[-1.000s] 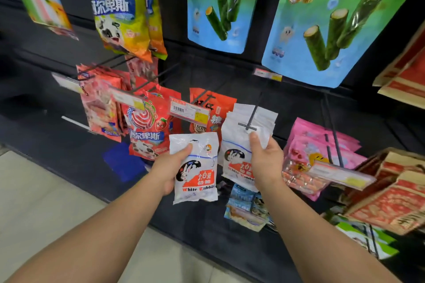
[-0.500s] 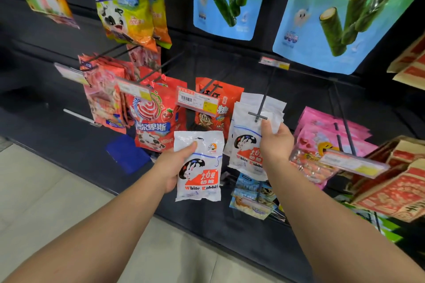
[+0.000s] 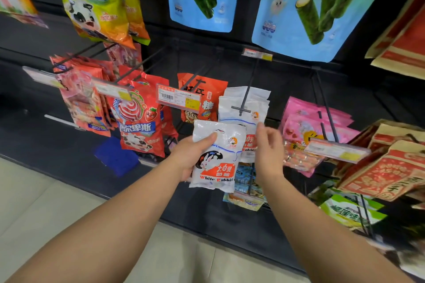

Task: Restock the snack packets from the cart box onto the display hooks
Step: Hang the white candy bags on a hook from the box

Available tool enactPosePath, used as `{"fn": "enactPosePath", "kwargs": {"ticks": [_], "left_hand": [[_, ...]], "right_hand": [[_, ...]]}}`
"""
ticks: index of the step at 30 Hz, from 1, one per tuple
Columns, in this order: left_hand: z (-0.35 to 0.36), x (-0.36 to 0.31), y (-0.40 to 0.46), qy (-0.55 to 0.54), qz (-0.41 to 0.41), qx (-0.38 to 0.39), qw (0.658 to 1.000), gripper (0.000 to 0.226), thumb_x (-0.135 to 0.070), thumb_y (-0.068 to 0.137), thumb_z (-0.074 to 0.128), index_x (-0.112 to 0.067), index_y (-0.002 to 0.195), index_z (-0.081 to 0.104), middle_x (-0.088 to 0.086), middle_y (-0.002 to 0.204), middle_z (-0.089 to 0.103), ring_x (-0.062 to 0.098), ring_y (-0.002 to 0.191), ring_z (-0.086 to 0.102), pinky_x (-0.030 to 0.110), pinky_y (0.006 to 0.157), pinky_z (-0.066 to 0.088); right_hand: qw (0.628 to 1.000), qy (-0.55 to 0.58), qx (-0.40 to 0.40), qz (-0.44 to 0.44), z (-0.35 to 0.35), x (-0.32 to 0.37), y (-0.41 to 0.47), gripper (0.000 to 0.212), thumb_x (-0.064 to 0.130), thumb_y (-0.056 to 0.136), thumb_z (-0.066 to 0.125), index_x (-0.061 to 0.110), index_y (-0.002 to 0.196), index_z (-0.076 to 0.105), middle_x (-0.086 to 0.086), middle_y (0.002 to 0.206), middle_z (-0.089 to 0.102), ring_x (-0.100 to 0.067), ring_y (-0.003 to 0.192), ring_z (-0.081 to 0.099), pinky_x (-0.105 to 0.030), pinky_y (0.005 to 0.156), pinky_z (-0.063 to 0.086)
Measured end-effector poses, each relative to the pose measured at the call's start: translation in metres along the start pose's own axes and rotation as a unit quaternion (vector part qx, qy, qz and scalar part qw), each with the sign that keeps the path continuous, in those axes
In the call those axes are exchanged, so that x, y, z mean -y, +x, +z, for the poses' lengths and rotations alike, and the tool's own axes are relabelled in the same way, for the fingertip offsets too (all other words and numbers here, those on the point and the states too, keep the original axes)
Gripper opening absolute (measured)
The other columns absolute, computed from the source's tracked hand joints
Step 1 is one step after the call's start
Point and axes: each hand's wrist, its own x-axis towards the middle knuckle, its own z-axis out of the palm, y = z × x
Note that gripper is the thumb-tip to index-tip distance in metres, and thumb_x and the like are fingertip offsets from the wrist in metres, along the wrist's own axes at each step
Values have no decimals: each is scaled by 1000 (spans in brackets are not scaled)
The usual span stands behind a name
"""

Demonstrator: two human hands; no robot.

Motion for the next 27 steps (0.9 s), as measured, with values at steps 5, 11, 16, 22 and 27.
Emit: {"fn": "enactPosePath", "kwargs": {"ticks": [5, 11, 16, 22, 27], "left_hand": [[28, -10, 7, 3, 30, 31, 999, 32, -33, 86, 73, -15, 113, 69, 14, 101, 76, 34, 93, 74, 56, 88, 56], [47, -29, 16, -25, 65, -2, 998, 19, -29, 85, 76, -20, 100, 72, 11, 94, 78, 32, 86, 75, 55, 82, 59], [47, -26, 22, -22, 43, -17, 999, 25, -31, 84, 76, -16, 103, 71, 12, 95, 77, 34, 87, 75, 58, 83, 57], [52, -32, 26, -36, 27, -41, 998, 27, -32, 86, 75, -15, 107, 70, 11, 95, 77, 31, 82, 75, 47, 75, 61], [65, -44, 30, 29, 9, -88, 996, 32, -42, 89, 69, -16, 106, 61, 0, 83, 67, 15, 71, 66, 28, 57, 53]], "right_hand": [[990, 67, 124, 26, -8, 0, -7, 18, 21, 94, 59, 13, 109, 66, -4, 100, 74, -17, 87, 73, -33, 71, 61], [993, 82, 76, 26, -9, 13, 16, 14, 19, 95, 59, 11, 101, 68, -2, 88, 75, -14, 74, 73, -26, 59, 56], [997, 42, 60, 38, -3, 7, 23, 13, 25, 94, 61, 15, 99, 68, -4, 89, 75, -20, 79, 74, -35, 66, 60], [999, 9, 35, 36, 3, 7, 32, 16, 28, 93, 62, 14, 94, 69, -3, 84, 75, -20, 76, 73, -36, 66, 61], [996, -74, -4, 44, 13, 10, 48, 19, 32, 92, 60, 19, 79, 66, -2, 80, 72, -22, 76, 71, -38, 69, 60]]}}
